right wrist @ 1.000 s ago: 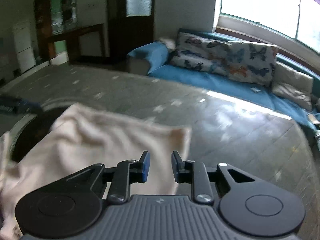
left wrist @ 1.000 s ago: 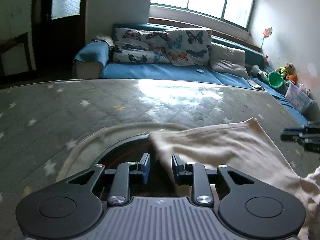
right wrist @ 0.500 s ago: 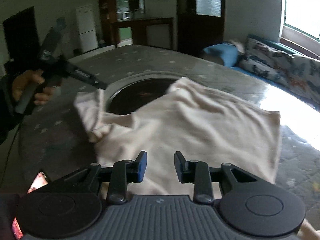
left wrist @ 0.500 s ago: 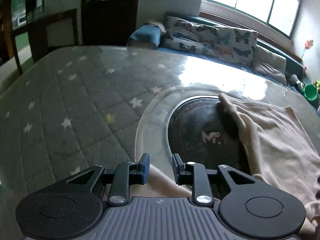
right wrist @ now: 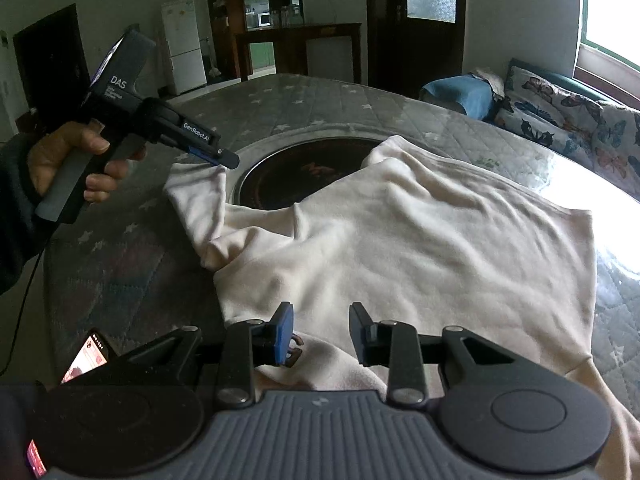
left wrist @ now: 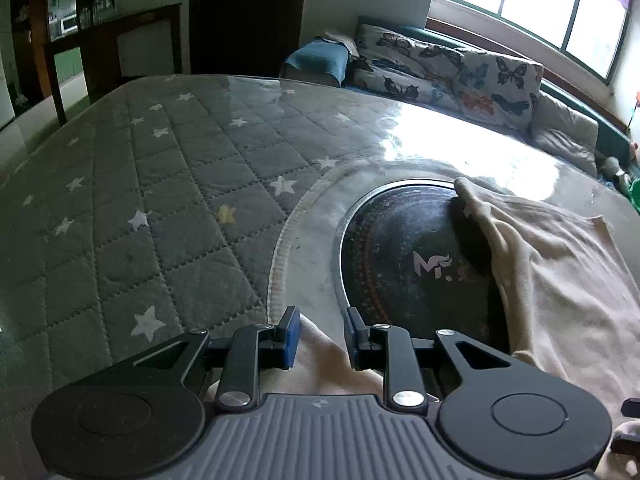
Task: Fold clothes
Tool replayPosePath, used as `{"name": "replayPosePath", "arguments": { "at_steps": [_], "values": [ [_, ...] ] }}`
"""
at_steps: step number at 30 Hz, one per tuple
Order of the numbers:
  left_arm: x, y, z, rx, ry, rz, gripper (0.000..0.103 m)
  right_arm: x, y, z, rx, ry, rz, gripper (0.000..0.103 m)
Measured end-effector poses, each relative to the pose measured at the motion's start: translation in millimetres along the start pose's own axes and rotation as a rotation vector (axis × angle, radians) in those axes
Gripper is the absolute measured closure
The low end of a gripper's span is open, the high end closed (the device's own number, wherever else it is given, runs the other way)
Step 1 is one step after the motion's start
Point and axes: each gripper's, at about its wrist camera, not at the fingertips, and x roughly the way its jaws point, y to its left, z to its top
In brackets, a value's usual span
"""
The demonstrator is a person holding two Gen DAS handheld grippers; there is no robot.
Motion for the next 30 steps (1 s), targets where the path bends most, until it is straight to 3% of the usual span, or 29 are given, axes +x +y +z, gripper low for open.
{"name": "replayPosePath", "arguments": {
  "at_steps": [7, 14, 18, 22, 24, 25, 30],
  "values": [
    [0, 4, -2, 0.003, -0.016, 0.006, 0.102, 0, -2, -2, 0.01, -0.002, -0.002, 0.07],
    [-24, 22, 1, -0.052, -0.096, -0.029, 0.103, 1, -2, -4, 0.015, -0.002, -0.006, 0.069],
    [-31, 31, 5, -0.08, -0.075, -0.099, 0.103, 1, -2, -2, 0.011, -0.003, -0.01, 0.068],
    [-23, 21, 5, -0.067, -0.032, -0.097, 0.099, 1, 0, -1, 0.007, -0.005, -0.01, 0.068],
    [-17, 16, 4, -0.08, -0.004, -0.085, 0.088, 2, 0, -1, 0.009, -0.005, -0.008, 0.068],
    [-15, 14, 3, -0.089, 0.005, -0.071, 0.078, 2, 0, -1, 0.009, -0.004, -0.007, 0.068],
    [-5, 4, 4, -0.108, 0.032, -0.003, 0.068, 3, -1, -1, 0.017, -0.008, 0.0, 0.068]
  ]
}}
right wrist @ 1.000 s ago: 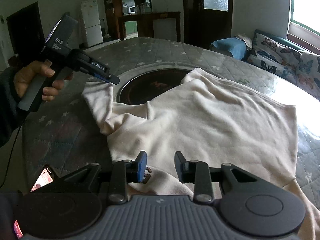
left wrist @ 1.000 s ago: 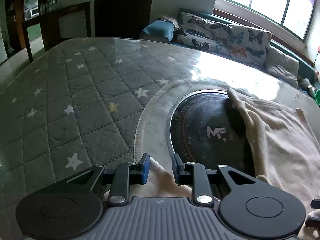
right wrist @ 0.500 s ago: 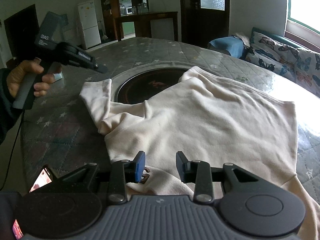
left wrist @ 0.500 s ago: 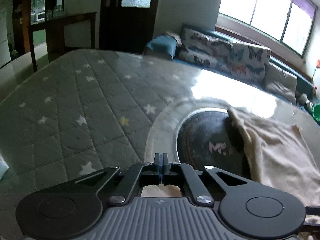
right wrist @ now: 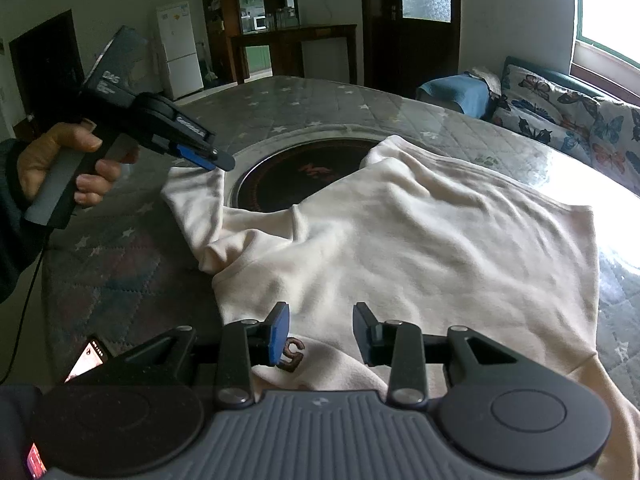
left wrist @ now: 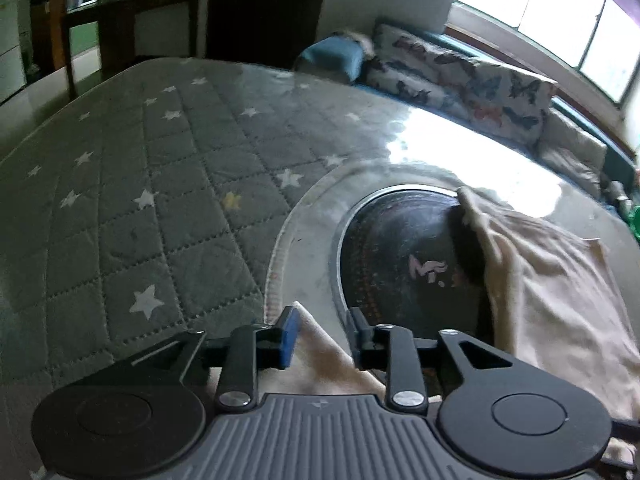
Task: Fold clothes
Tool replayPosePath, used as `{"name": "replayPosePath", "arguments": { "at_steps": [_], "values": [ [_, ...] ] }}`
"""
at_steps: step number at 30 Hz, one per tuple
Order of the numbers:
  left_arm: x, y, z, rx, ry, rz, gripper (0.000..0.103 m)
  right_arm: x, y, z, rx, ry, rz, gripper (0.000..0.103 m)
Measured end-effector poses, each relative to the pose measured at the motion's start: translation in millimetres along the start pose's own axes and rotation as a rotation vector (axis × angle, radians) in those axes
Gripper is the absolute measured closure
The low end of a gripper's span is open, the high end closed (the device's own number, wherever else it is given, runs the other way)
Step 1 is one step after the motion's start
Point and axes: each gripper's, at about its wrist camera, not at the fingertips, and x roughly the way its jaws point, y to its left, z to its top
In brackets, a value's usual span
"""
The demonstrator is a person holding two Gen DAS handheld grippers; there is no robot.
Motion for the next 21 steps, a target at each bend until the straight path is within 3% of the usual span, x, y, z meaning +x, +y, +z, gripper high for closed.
{"name": "replayPosePath", "arguments": {
  "at_steps": [4, 12, 17, 21],
  "values": [
    [3, -9, 2, 0.001, 0.003, 0.061, 0.064, 1, 0, 0, 0.004, -0.003, 0.005, 0.068],
    [8, -22, 1, 0.025, 0.004, 0.15, 0.067, 0, -1, -2, 0.011, -0.014, 0.004, 0.067],
    [10, -18, 1, 0.038, -0.012, 0.181, 0.091, -4, -3, -3, 0.021, -0.024, -0.002, 0.067],
    [-1, 0, -1, -0.034, -0.034, 0.103, 0.098, -7, -4, -3, 0.027, -0.037, -0.005, 0.067]
  ]
}}
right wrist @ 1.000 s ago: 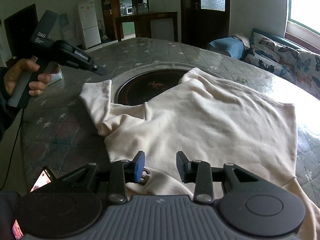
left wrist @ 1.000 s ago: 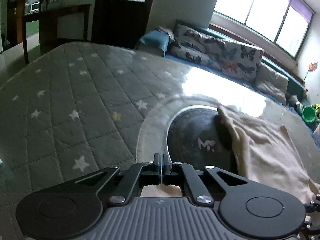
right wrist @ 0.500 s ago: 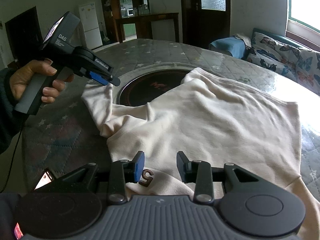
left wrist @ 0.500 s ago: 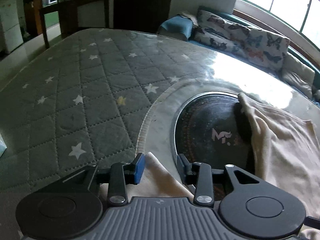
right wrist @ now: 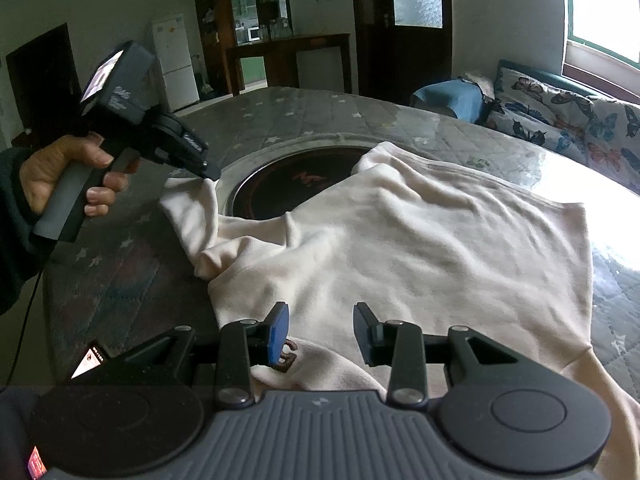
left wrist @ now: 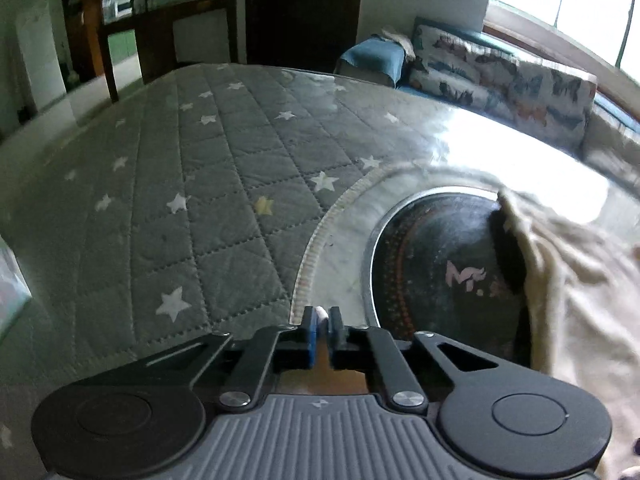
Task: Fold clothes
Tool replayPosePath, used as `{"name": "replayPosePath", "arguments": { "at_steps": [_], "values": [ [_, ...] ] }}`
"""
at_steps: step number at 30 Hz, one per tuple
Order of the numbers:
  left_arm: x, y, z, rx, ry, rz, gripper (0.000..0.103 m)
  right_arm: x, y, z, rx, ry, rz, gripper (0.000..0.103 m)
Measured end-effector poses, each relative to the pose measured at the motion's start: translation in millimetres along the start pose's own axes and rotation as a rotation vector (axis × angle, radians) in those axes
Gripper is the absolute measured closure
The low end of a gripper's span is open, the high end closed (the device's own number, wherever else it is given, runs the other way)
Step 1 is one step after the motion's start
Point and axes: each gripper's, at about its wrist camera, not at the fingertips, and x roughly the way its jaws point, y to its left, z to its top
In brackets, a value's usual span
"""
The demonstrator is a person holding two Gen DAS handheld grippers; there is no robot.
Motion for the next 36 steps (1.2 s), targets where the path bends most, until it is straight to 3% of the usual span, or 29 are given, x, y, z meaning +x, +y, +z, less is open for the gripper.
{"name": "replayPosePath", "arguments": {
  "at_steps": [8, 13, 15, 19, 25, 28, 32, 36],
  "values": [
    [-64, 43, -25, -0.049, -0.177, -0.165, 0.099, -3, 0, 2, -0.009, -0.003, -0.008, 0.067],
    [-90, 84, -52, -0.107, -0.213, -0.289, 0.099, -2, 2, 4, -0.021, 0.003, -0.011, 0.067],
    [-96, 91, -67, -0.075, -0.211, -0.297, 0.099, -2, 2, 5, -0.025, 0.007, -0.012, 0.067],
    [-94, 97, -94, 0.0, -0.119, -0.296, 0.099, -1, 3, 5, -0.031, 0.02, -0.014, 0.067],
    [-89, 99, -99, 0.099, -0.009, -0.292, 0.095, -1, 6, 7, -0.045, 0.021, -0.012, 0.067],
    [-92, 101, -91, 0.098, -0.022, -0.287, 0.084, -2, 7, 7, -0.043, 0.016, -0.013, 0.067],
    [-98, 104, -85, 0.089, -0.067, -0.261, 0.062, -1, 7, 7, -0.043, 0.019, -0.011, 0.067],
    [-84, 111, -74, 0.052, -0.06, -0.234, 0.056, 0, 7, 7, -0.041, 0.02, -0.006, 0.067]
  ]
}}
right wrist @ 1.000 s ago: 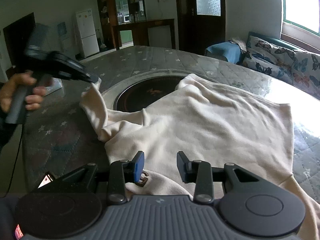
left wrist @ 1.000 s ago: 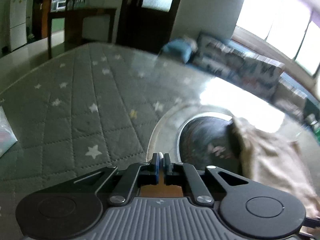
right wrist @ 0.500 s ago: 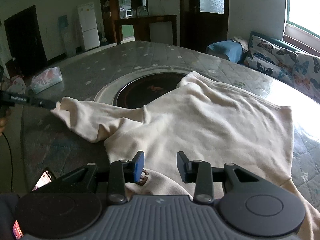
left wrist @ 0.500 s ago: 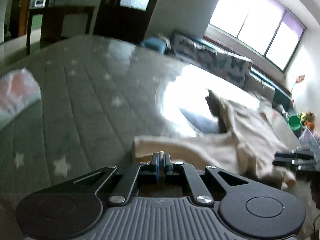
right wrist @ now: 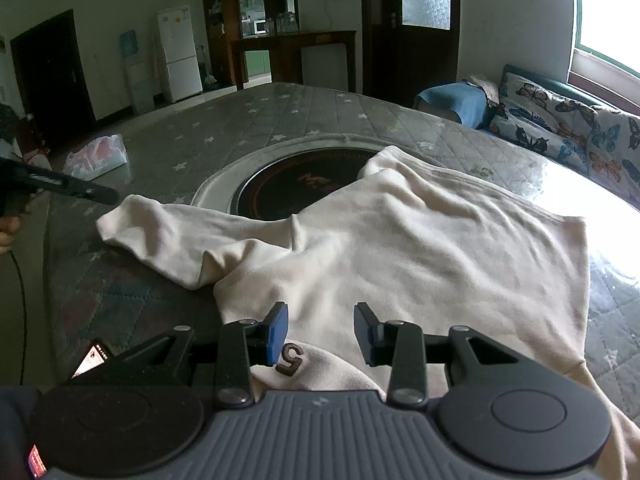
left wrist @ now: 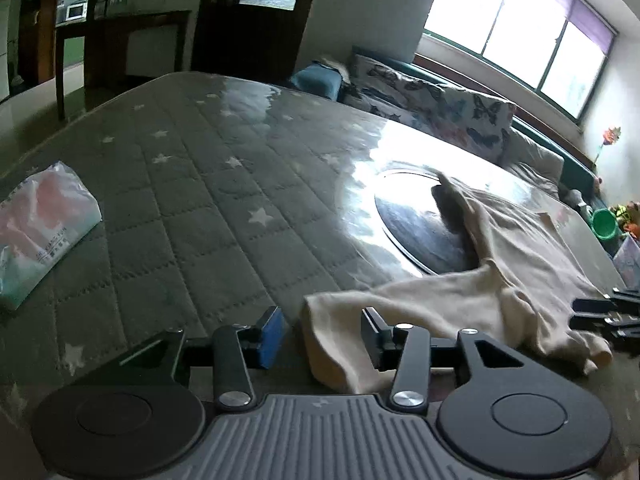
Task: Fold clothes
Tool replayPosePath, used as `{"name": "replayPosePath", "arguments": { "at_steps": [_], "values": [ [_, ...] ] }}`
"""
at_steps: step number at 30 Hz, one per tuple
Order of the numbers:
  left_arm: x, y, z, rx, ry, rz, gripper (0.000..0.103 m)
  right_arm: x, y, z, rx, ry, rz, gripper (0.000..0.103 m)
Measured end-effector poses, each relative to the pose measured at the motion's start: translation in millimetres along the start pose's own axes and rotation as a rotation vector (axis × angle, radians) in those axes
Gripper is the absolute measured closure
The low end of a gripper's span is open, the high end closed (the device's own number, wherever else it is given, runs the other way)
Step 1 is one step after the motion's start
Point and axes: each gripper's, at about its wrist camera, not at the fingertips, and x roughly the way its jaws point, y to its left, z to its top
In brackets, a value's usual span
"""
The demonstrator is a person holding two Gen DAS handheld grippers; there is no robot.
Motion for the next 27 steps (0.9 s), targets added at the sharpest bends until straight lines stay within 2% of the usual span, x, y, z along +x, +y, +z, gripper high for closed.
{"name": "replayPosePath", "arguments": {
  "at_steps": [5, 7, 9, 11, 16, 20, 23, 27],
  "values": [
    [26, -1, 4, 0.02, 0.04, -0.002, 0.054, 2, 1, 0, -0.003, 0.005, 0.002, 0.067],
    [29, -5, 2, 0.056, 0.029, -0.005, 0.056, 2, 1, 0, -0.003, 0.007, 0.004, 0.066],
    [31, -10, 1, 0.087, 0.026, -0.019, 0.076, 4, 1, -1, -0.003, 0.013, 0.006, 0.066],
    [34, -14, 2, 0.119, 0.023, -0.016, 0.086, 5, 1, -1, -0.006, 0.019, 0.007, 0.066],
    [36, -30, 22, 0.281, -0.075, 0.071, 0.088, 8, 4, -1, -0.027, 0.033, 0.009, 0.066],
    [42, -43, 48, 0.413, -0.156, 0.102, 0.087, 10, 6, 0, -0.038, 0.041, 0.007, 0.066],
    [56, -50, 61, 0.496, -0.163, 0.12, 0.087, 11, 7, 2, -0.043, 0.034, 0.004, 0.066],
    [78, -54, 61, 0.552, -0.117, 0.144, 0.086, 18, 13, 4, -0.054, 0.037, 0.023, 0.066]
  ]
}}
